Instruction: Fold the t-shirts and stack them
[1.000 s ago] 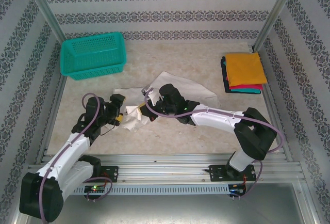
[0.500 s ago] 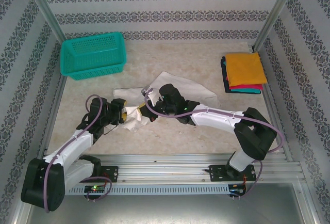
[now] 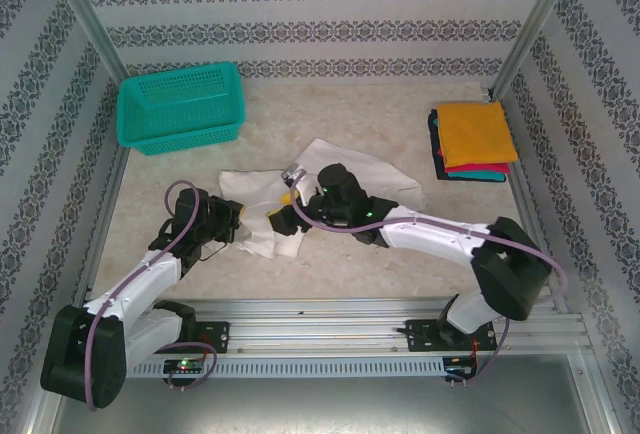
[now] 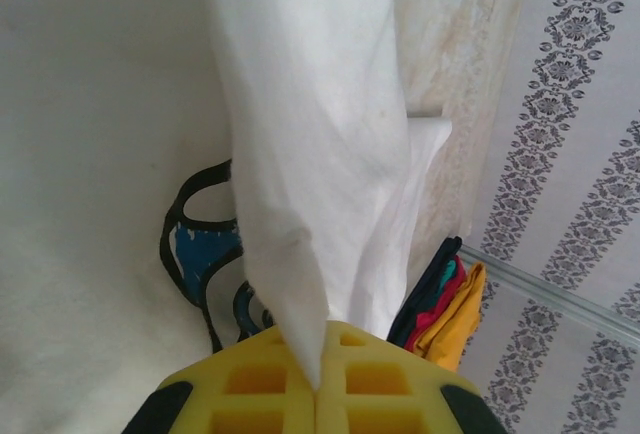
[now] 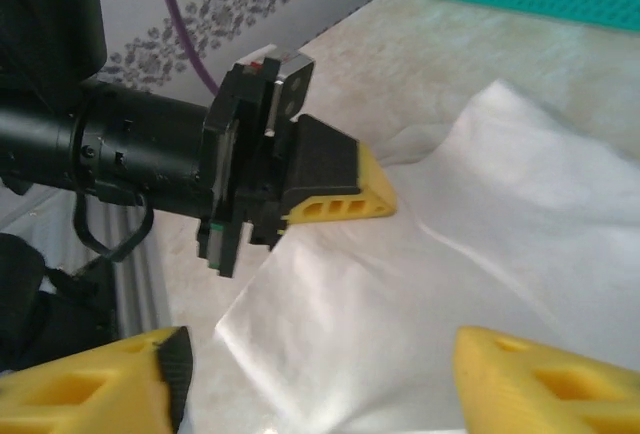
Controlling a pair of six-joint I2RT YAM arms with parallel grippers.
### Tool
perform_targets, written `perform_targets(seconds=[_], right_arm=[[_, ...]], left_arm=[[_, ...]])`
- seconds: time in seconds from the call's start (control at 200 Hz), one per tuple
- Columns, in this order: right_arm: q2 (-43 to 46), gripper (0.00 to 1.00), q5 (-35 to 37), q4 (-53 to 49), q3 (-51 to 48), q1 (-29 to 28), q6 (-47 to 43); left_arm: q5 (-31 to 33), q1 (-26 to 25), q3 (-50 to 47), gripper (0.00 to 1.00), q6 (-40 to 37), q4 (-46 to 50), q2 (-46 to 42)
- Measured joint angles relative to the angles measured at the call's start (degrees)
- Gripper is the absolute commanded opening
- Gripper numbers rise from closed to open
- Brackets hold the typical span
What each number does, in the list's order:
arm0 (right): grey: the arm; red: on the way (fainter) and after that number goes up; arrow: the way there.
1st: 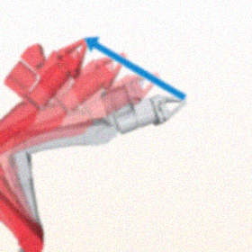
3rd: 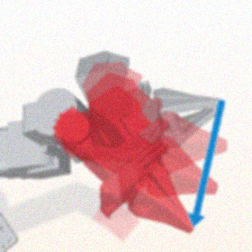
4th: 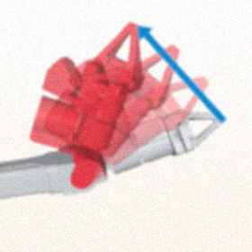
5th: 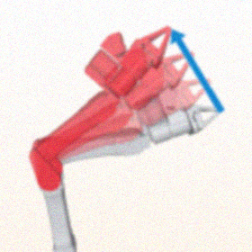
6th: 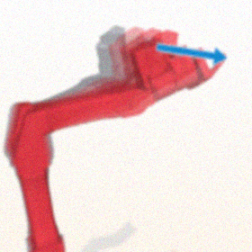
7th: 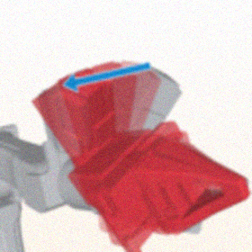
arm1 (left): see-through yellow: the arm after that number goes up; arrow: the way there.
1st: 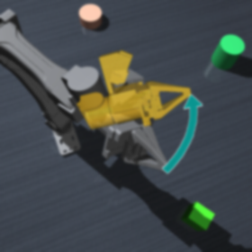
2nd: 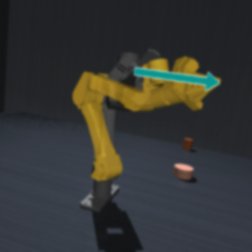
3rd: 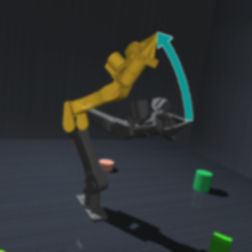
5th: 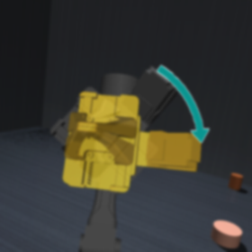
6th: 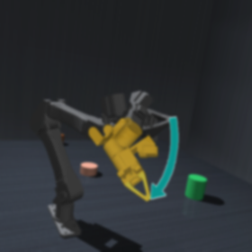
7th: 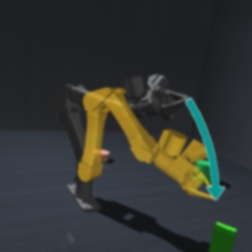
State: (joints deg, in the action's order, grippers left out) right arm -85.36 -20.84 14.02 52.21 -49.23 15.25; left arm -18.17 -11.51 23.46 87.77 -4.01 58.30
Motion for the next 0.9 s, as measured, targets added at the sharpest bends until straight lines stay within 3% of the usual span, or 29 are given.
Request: perform_targets(seconds=[0.185,0.39,0.455,0.724,0.899], right_arm=[[8.5,0.78,10.7,-1.0,-7.5,7.1,5.2],[14.2,0.74,19.9,-12.3,-15.1,23.4,17.9],[16.4,0.68,21.8,-15.6,-18.2,28.4,21.1],[16.0,0.42,19.8,-20.0,-22.8,41.2,26.1],[7.3,0.4,16.1,-18.0,-21.5,45.0,25.7]], left_arm=[[0.2,0.8,5.9,0.0,-9.3,5.3,1.2],[-0.2,1.9,8.9,0.0,-15.6,9.5,1.8],[-0.4,2.3,8.9,0.0,-16.7,10.7,2.2],[-1.0,3.1,10.7,0.0,-19.1,13.2,5.2],[-1.4,3.4,11.8,0.0,-19.7,13.3,5.4]])
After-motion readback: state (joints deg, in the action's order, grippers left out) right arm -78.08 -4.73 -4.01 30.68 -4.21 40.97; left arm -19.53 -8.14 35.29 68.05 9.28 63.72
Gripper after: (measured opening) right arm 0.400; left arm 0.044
